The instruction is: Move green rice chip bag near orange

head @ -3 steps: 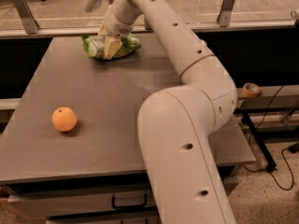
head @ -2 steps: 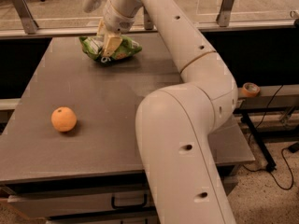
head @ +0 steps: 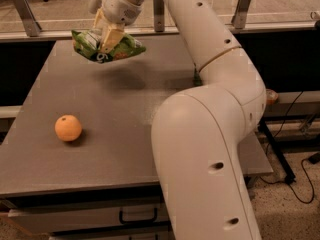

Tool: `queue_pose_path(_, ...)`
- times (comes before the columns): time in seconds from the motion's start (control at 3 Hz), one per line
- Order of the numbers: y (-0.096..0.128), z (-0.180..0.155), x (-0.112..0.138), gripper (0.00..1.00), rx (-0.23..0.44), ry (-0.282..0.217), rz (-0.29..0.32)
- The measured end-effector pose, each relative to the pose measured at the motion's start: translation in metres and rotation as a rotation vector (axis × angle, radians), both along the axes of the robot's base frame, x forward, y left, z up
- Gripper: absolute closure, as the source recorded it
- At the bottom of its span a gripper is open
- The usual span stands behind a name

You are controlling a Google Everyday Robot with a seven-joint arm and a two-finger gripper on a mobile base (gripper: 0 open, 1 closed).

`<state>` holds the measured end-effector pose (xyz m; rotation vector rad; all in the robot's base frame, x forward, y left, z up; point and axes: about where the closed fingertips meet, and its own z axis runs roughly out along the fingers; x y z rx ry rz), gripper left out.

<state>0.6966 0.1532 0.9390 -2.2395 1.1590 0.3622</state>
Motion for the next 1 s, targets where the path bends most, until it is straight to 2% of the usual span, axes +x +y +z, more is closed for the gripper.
queue_pose_path(0.33, 0.011, -0.005, -0.008, 1.0, 0.037, 0.043, -0.015)
queue_pose_path(0.67, 0.017, 0.002, -0.028, 1.0, 0.098, 0.086, -0.083)
queue_pose_path(1.0, 0.029, 0.0, -0.06, 0.98, 0.196, 0.134, -0.174)
